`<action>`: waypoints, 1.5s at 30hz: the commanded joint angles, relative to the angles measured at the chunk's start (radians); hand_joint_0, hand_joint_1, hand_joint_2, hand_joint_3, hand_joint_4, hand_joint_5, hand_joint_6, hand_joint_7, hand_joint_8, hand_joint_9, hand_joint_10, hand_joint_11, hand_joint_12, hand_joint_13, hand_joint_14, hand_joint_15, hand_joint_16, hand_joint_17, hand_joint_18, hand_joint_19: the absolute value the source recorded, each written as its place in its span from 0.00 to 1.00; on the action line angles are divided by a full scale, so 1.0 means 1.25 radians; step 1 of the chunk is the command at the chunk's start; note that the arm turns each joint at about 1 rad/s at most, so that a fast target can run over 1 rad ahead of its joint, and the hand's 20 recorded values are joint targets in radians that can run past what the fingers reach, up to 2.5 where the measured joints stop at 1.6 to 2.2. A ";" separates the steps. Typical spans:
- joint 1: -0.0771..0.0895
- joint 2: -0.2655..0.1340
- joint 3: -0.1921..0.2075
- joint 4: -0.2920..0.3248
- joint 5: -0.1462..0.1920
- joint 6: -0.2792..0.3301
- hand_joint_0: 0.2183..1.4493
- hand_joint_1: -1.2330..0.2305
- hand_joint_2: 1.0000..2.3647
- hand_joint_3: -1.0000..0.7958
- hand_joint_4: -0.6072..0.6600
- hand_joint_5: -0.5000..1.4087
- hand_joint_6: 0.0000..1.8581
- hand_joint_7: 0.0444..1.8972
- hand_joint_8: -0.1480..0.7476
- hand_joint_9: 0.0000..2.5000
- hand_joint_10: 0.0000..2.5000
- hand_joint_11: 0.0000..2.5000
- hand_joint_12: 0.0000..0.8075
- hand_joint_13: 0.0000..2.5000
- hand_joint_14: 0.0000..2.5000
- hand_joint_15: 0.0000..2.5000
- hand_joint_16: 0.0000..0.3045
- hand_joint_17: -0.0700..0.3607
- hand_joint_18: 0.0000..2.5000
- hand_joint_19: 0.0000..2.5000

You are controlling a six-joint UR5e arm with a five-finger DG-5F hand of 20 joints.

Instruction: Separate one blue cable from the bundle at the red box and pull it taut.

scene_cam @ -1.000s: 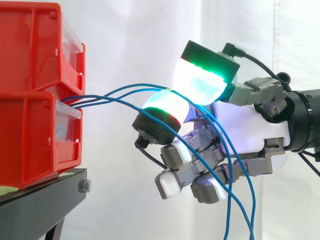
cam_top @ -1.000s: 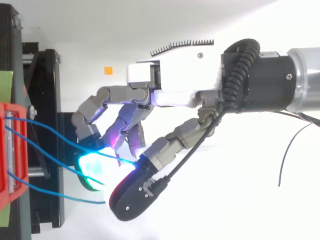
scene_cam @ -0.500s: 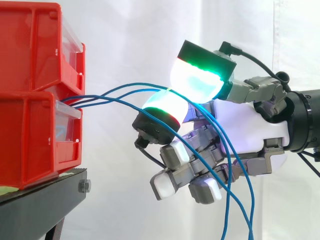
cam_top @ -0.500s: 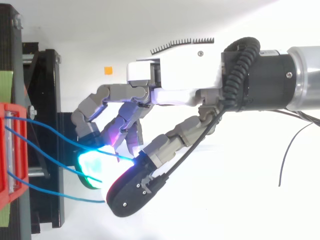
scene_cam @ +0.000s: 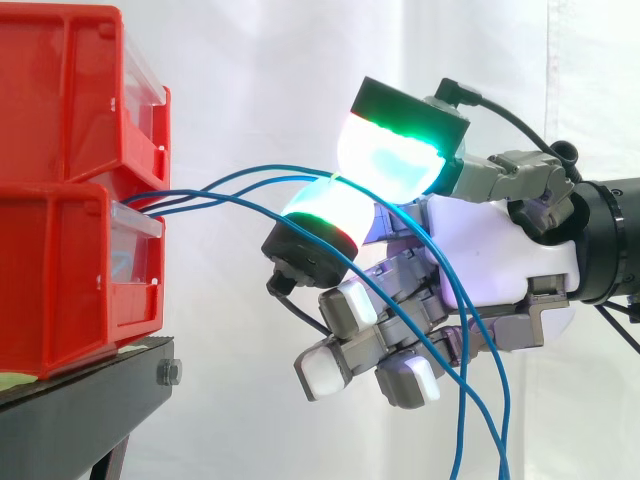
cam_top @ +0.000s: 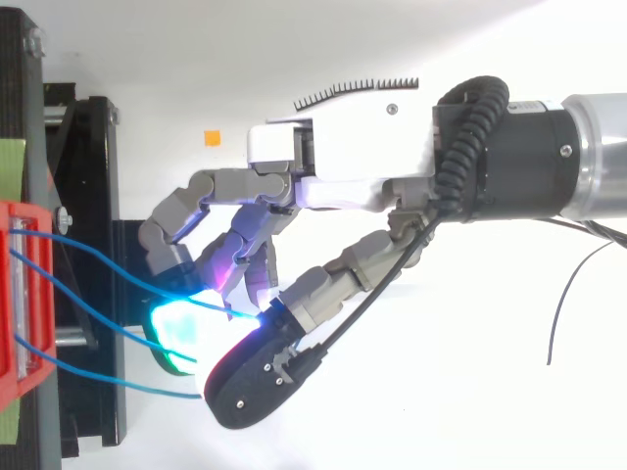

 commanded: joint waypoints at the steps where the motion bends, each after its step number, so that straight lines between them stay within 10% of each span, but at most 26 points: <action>1: 0.000 0.000 0.000 0.001 0.000 -0.001 0.30 0.56 0.01 0.46 0.50 0.19 0.43 0.64 0.55 0.35 0.01 0.31 0.46 0.24 0.01 0.21 0.17 0.44 0.28 0.39; 45: 0.000 0.000 -0.001 0.002 0.000 0.000 0.31 0.53 0.01 0.48 0.60 0.24 0.32 0.79 0.54 0.40 0.01 0.29 0.43 0.24 0.01 0.19 0.17 0.43 0.29 0.37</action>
